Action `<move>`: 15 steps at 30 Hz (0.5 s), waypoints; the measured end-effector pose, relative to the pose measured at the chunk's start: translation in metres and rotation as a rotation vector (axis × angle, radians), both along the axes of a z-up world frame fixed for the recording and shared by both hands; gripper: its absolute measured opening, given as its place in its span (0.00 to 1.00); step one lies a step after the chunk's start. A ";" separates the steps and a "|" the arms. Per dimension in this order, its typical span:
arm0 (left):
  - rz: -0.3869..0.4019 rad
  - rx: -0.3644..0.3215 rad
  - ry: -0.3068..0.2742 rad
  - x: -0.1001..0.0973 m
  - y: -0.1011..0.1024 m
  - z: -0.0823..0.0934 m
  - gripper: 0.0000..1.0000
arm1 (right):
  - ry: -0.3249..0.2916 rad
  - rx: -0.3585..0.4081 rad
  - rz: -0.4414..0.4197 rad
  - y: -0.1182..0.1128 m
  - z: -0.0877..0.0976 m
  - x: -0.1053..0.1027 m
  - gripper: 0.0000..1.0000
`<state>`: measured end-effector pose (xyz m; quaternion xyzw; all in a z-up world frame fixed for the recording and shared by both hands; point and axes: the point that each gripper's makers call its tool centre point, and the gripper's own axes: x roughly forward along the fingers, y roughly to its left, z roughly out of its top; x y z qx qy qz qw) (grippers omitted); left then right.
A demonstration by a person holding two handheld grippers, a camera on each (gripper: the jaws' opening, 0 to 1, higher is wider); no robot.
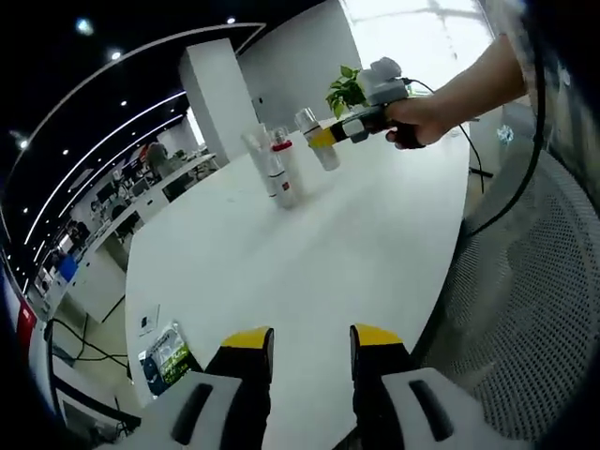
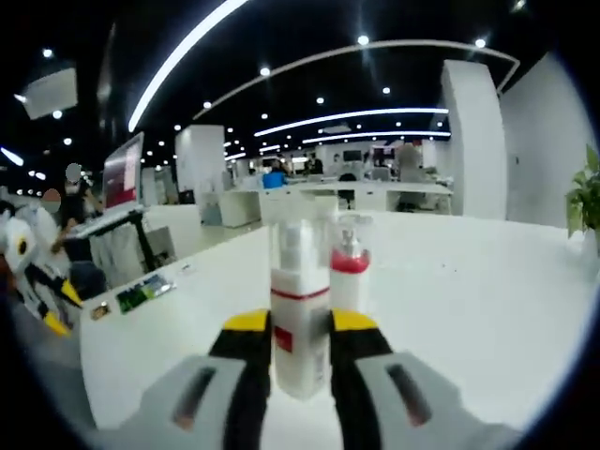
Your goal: Arrange the skincare products in the storage area until every visible bottle or jar stands upright without overlapping.
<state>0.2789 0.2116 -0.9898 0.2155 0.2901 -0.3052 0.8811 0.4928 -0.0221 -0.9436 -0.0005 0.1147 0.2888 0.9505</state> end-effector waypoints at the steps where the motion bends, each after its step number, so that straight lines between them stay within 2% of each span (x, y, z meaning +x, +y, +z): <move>1: 0.013 -0.004 -0.005 0.001 0.001 0.001 0.32 | -0.023 0.003 -0.002 -0.001 0.001 0.002 0.21; 3: 0.030 -0.017 -0.010 0.003 0.004 0.005 0.31 | -0.024 0.024 0.003 0.001 -0.002 0.005 0.21; 6: 0.030 -0.024 -0.015 0.003 0.003 0.006 0.30 | -0.022 0.013 0.026 0.007 -0.013 0.009 0.21; 9: 0.013 -0.016 -0.010 0.002 0.001 0.005 0.30 | -0.019 0.011 0.037 0.011 -0.023 0.012 0.21; 13: 0.027 -0.007 0.007 0.002 0.004 0.002 0.30 | -0.034 0.016 0.062 0.019 -0.029 0.017 0.21; 15: 0.019 -0.004 0.012 0.001 0.002 0.000 0.30 | -0.034 -0.011 0.076 0.021 -0.034 0.019 0.21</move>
